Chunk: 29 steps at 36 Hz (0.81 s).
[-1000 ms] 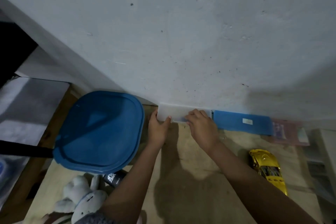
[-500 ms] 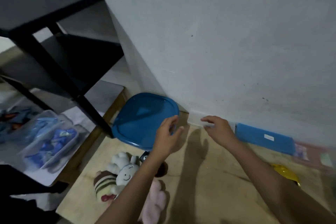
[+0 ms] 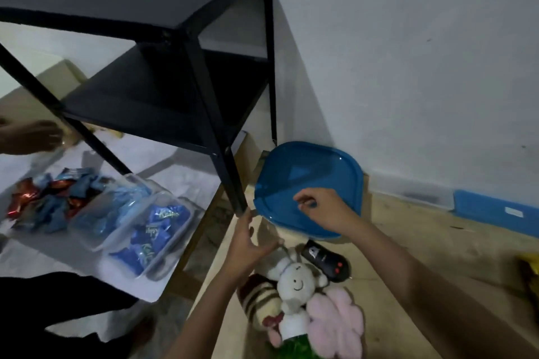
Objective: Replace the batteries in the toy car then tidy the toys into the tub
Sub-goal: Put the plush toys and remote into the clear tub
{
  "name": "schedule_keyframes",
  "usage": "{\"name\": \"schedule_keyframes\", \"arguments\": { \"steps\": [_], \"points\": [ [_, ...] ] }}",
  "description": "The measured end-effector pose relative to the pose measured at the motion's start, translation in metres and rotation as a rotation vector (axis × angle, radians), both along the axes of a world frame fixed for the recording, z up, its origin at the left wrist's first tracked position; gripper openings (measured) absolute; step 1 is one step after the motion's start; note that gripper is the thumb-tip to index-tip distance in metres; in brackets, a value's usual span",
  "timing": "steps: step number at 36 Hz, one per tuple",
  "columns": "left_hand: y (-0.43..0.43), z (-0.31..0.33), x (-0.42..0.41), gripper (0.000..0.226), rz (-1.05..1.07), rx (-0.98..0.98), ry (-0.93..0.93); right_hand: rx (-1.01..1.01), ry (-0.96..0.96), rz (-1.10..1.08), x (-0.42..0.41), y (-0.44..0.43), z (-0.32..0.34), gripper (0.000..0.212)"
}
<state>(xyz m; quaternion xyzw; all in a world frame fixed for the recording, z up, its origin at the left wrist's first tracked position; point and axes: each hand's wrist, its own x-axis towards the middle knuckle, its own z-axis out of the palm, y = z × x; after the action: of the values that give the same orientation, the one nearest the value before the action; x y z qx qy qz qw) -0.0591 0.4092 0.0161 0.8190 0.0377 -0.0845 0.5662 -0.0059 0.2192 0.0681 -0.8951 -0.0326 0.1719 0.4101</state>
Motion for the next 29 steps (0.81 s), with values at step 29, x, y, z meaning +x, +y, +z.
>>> {"name": "schedule_keyframes", "arguments": {
  "steps": [29],
  "points": [
    [-0.001, -0.025, 0.040, 0.073, -0.085, -0.457, 0.071, -0.473, -0.095, 0.173, 0.044, 0.093, 0.000, 0.038]
  ]
}}
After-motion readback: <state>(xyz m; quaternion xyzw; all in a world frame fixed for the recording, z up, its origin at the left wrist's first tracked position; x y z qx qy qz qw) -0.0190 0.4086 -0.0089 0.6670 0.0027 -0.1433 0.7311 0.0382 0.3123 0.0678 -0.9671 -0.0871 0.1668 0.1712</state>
